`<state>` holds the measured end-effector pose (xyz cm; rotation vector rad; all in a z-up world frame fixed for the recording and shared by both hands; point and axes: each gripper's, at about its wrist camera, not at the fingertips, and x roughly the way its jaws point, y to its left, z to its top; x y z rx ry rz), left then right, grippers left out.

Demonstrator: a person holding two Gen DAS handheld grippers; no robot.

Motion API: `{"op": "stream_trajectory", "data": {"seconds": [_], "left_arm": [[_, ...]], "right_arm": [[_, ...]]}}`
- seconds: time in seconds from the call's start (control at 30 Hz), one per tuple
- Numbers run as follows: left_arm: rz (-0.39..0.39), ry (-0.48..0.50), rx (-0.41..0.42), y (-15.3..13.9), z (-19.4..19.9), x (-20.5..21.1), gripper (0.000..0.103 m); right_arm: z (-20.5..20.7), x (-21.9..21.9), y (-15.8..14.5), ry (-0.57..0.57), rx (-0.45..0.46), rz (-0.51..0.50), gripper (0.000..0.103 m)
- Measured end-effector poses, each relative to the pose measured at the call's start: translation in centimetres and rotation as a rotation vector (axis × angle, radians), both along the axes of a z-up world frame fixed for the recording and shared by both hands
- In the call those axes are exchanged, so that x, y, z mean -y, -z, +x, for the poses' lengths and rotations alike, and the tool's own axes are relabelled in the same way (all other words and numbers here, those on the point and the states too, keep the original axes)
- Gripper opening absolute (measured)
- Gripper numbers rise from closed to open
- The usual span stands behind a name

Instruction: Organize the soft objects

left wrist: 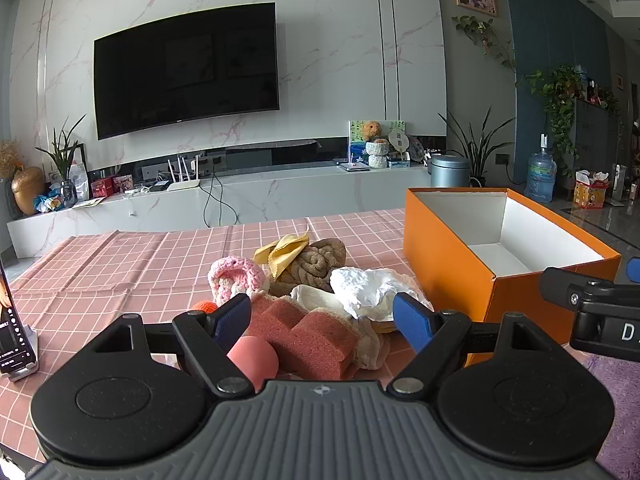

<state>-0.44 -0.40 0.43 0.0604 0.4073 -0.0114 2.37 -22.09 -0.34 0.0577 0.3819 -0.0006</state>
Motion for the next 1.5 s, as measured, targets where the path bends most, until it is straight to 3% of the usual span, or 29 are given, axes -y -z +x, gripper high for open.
{"op": "stream_trajectory", "data": {"seconds": [1.5], "left_arm": [[-0.019,-0.012,-0.020,0.40,-0.09,-0.14,0.094]], "right_arm": [[0.00,-0.23,0.69,0.007,-0.019,0.005,0.101]]}}
